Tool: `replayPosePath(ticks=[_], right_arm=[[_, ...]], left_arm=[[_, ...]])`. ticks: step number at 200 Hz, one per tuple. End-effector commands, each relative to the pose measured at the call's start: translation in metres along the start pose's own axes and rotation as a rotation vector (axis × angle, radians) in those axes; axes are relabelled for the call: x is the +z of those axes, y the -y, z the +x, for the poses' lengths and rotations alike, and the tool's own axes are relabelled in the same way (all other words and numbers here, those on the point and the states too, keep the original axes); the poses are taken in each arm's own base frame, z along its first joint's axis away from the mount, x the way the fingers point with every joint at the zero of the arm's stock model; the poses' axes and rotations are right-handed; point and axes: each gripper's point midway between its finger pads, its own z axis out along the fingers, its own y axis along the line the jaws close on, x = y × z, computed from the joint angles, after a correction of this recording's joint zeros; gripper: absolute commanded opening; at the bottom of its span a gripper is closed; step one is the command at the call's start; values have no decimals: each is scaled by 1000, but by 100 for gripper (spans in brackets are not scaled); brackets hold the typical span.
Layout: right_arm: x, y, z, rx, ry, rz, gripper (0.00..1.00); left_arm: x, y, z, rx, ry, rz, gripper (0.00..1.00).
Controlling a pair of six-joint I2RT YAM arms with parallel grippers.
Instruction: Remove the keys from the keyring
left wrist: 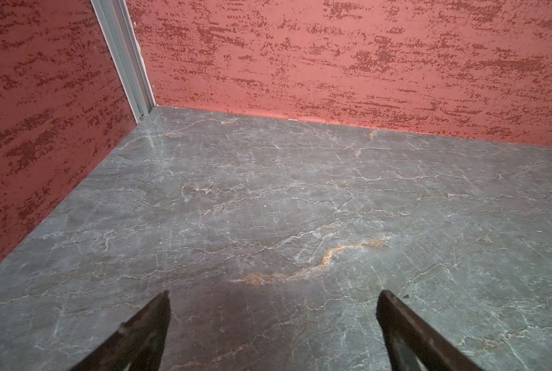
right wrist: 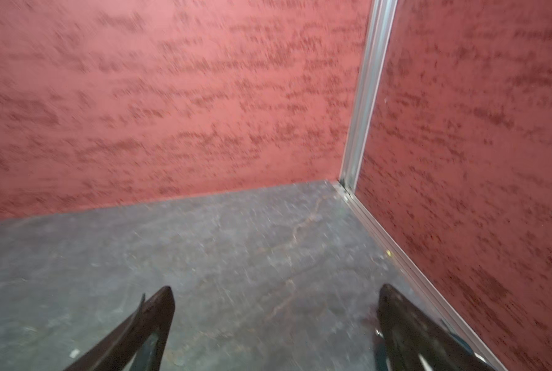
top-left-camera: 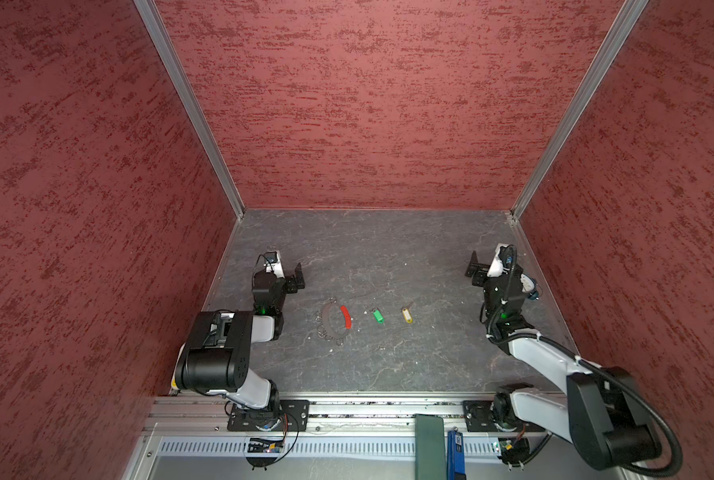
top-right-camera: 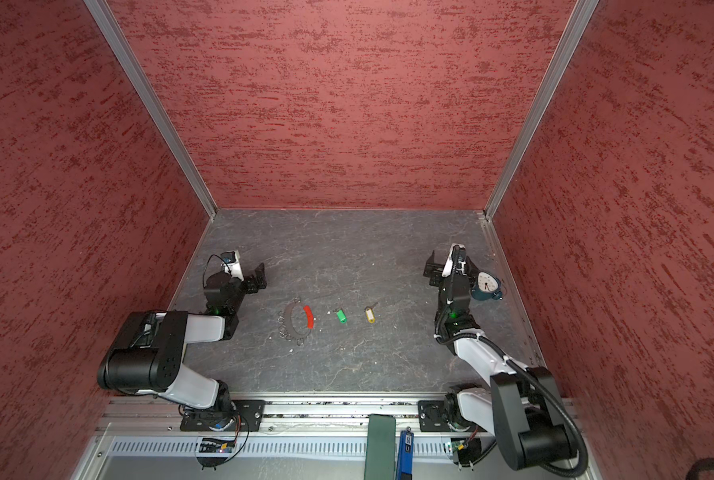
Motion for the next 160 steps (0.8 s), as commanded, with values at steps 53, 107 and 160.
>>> replayPosePath(ticks=[53,107,160], right_arm=[[7,7,50,14,53,-113,99],[23,25,56,68,-14,-28,99],[22,26,54,69,-6,-27,99]], left_arm=[[-1,4,-4,13,18,20,99],[-1,3,-4,10,17,22,99],[-1,2,-4,2,15,30,99]])
